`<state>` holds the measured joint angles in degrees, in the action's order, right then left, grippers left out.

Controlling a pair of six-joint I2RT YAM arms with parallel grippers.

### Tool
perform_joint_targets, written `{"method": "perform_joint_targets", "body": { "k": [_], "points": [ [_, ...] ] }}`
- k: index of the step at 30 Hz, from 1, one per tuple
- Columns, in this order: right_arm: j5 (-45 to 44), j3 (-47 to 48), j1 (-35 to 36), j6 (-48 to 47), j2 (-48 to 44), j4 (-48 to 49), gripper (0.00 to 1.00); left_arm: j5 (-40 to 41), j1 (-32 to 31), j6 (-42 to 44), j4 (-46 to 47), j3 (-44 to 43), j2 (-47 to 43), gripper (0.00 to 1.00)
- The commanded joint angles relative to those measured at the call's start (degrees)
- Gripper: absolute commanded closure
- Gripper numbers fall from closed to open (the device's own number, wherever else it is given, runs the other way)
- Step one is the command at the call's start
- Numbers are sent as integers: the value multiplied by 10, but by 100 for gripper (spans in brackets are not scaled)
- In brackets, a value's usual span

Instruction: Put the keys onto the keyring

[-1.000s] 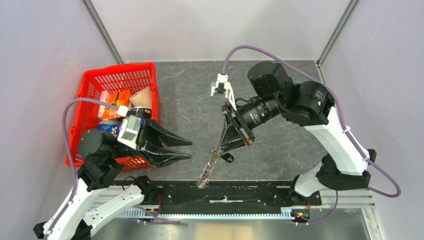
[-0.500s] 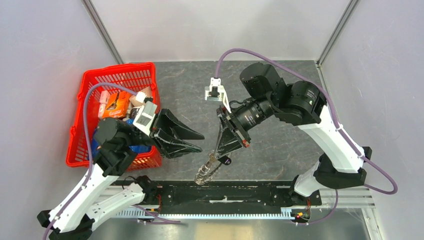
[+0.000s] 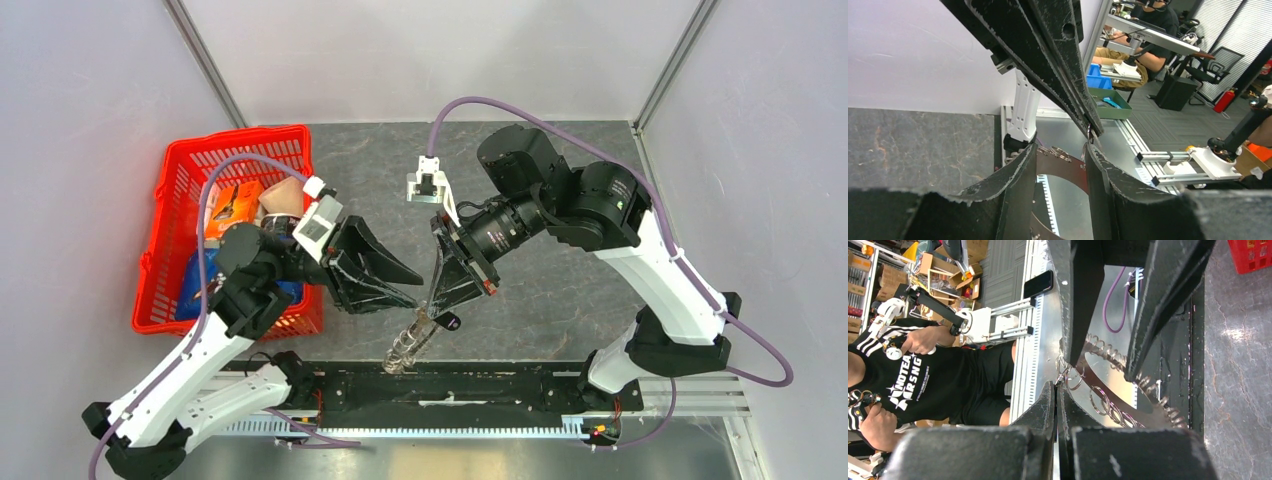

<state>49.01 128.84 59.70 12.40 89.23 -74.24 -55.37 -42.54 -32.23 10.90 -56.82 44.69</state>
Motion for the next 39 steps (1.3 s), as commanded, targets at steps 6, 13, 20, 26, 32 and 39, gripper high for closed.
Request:
{"method": "perform_joint_targets", "body": {
  "k": [6, 13, 20, 26, 32, 39],
  "points": [
    [-6, 27, 4, -7, -1, 16, 100, -36, -14, -20, 20, 6, 4, 53],
    [-18, 23, 3, -11, -8, 12, 100, -23, -14, 1, -11, 3, -12, 54],
    [-19, 15, 4, -12, -14, 11, 100, -7, -15, 19, -43, -12, -23, 54],
    [-20, 12, 4, -12, -17, 11, 100, 1, -15, 25, -53, -20, -28, 54],
    [-25, 12, 4, -15, -15, 9, 100, 0, -14, 24, -53, -25, -26, 54],
    [-23, 14, 4, -15, -11, 9, 100, -8, -15, 19, -42, -21, -17, 54]
  ]
}}
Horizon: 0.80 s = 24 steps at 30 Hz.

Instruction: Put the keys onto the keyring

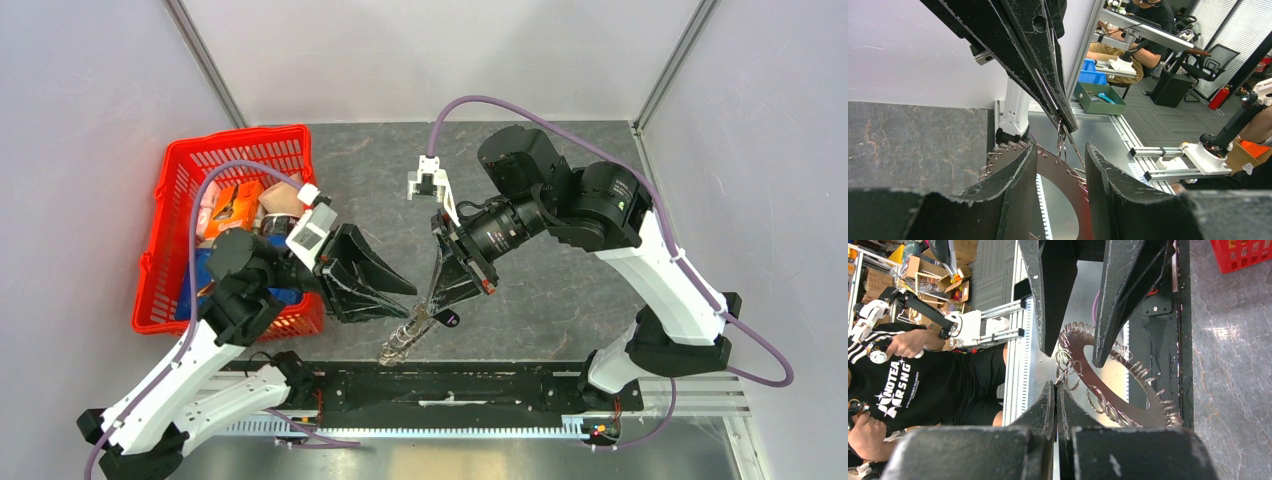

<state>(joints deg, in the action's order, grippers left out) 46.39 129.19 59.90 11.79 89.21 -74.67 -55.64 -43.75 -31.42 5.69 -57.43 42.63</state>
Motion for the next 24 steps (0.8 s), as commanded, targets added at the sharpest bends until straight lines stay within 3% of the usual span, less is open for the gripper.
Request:
{"method": "perform_joint_targets", "body": {
  "k": [1, 11, 18, 22, 24],
  "points": [
    [3, 12, 2, -9, -11, 14, 100, -6, -3, 9, 14, -14, 6, 54],
    [6, 20, 3, -7, -7, 14, 100, -10, -3, 7, 24, -6, 18, 54],
    [3, 22, 2, -6, -8, 14, 100, -12, -5, 7, 25, -2, 21, 60],
    [3, 23, 2, -4, -8, 15, 100, -15, -6, 7, 26, 0, 22, 68],
    [3, 23, 2, -4, -9, 15, 100, -18, -7, 8, 26, 1, 22, 83]
  ]
}}
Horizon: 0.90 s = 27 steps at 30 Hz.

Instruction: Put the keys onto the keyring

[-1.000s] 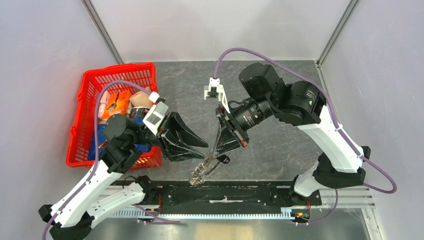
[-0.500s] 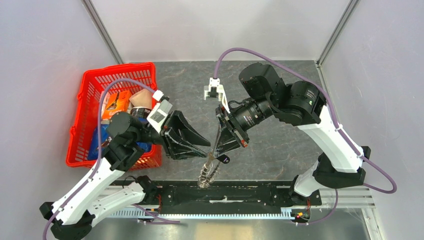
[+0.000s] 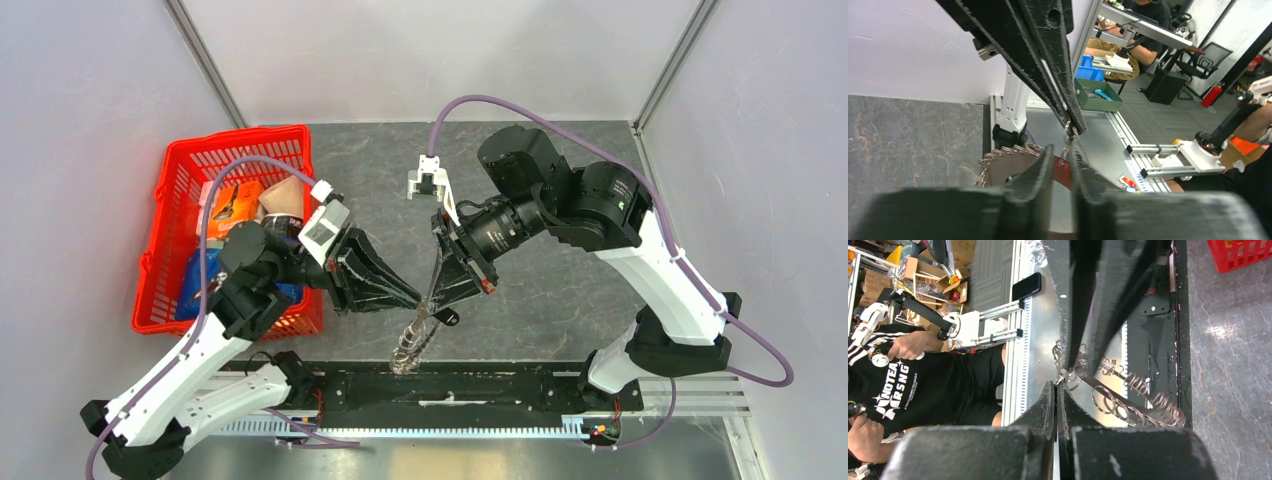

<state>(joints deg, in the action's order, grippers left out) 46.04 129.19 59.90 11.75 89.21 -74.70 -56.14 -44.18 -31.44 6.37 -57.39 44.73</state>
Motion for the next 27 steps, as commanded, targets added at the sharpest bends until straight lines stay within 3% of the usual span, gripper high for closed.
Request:
{"method": "perform_joint_targets", "body": {
  "k": [1, 2, 14, 27],
  "points": [
    [6, 23, 2, -3, -9, 15, 100, -14, -3, 9, 19, 2, 1, 93],
    [6, 23, 2, -3, -10, 16, 100, -16, -4, 11, 19, 2, 0, 98],
    [-9, -6, 2, 1, -49, 20, 100, -28, -8, 29, 19, 10, -22, 98],
    [35, -210, 2, 16, -173, 108, 100, -13, -8, 38, 18, 13, -36, 98]
  ]
}}
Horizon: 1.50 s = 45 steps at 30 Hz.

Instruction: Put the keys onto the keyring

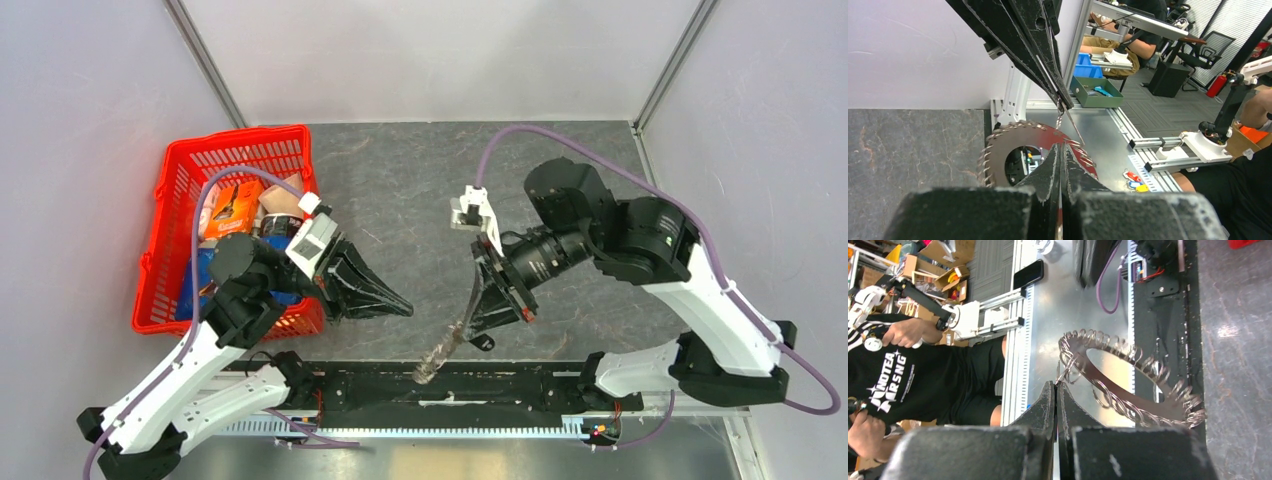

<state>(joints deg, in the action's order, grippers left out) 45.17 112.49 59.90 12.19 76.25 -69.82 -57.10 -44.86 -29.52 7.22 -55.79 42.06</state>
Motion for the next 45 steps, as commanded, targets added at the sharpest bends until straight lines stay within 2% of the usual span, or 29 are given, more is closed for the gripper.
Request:
{"method": "perform_joint_targets", "body": {
  "k": [1, 5, 11, 17, 22, 45],
  "points": [
    [49, -59, 2, 17, -48, 73, 100, -2, -1, 19, 9, -3, -9, 98],
    [52, -95, 2, 21, -60, 109, 100, 0, -1, 18, 11, -4, -6, 98],
    [54, -53, 2, 4, -42, 81, 100, -10, -6, -36, 64, 5, 20, 97],
    [53, -18, 2, -12, -20, 58, 100, -13, -19, -61, 98, 16, 35, 71],
    [53, 26, 2, -27, 8, 36, 100, -23, -23, -63, 99, 14, 34, 61],
    [48, 65, 2, -39, 44, 12, 100, -31, -47, -76, 123, 4, 61, 60]
  ]
}}
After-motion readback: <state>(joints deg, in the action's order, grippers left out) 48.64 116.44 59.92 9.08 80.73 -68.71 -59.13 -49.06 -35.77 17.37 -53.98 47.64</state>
